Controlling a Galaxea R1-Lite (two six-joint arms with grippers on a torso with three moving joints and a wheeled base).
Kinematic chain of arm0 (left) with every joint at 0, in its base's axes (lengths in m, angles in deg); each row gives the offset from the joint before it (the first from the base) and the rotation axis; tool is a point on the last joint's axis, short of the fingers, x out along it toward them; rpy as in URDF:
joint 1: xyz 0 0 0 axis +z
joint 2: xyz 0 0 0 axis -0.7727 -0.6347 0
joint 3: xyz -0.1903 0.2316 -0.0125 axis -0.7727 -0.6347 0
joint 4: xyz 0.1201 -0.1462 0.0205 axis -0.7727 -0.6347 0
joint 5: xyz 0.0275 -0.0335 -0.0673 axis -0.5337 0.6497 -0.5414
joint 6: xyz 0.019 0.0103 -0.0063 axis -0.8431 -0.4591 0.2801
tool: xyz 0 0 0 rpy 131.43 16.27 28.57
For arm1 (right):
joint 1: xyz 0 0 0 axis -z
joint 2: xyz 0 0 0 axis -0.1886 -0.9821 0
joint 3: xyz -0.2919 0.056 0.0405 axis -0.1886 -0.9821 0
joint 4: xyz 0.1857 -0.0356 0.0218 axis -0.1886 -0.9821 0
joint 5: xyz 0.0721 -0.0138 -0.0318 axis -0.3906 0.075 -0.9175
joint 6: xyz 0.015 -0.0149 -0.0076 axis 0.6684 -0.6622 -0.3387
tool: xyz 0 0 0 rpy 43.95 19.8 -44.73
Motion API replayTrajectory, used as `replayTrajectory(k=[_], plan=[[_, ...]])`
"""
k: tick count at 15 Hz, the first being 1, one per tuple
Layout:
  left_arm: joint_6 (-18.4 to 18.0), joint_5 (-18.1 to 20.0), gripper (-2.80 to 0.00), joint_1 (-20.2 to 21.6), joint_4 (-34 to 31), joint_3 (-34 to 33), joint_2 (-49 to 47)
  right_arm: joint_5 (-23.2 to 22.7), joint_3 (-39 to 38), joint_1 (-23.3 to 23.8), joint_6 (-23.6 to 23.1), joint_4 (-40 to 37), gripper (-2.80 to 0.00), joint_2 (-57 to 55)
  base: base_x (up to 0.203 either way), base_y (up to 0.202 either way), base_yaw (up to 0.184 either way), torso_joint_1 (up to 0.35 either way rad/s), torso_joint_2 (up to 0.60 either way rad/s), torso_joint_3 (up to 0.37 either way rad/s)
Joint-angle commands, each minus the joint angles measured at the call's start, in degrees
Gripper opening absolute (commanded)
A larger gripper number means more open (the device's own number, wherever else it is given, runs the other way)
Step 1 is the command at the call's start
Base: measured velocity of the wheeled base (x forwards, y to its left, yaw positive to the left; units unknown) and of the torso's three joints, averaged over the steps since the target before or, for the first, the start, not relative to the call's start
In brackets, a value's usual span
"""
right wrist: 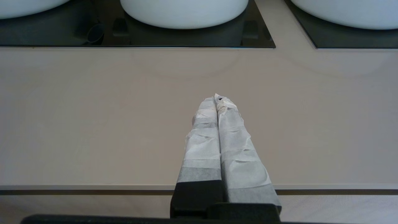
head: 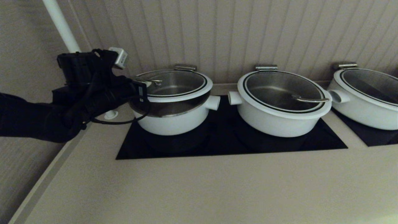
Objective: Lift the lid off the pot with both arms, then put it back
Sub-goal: Open the food pot lid a small opening with the left arm
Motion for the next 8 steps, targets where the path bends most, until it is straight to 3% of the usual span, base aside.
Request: replayTrajectory(k=[1, 8], plan=[[0.1, 0.1, -2.80, 0.0, 0.2, 0.0, -0.4, -0.1, 0.0, 0.0, -0.2, 0.0, -2.80, 0.0, 0.000, 0.000, 0.000, 0.000, 0.00, 0.000], [0.0, 0.0, -2.80, 0.1, 0.3, 0.2, -2.2, -1.5, 0.1, 0.0, -3.9, 0.1, -2.80, 0.0, 0.000, 0.000, 0.000, 0.000, 0.00, 0.000]])
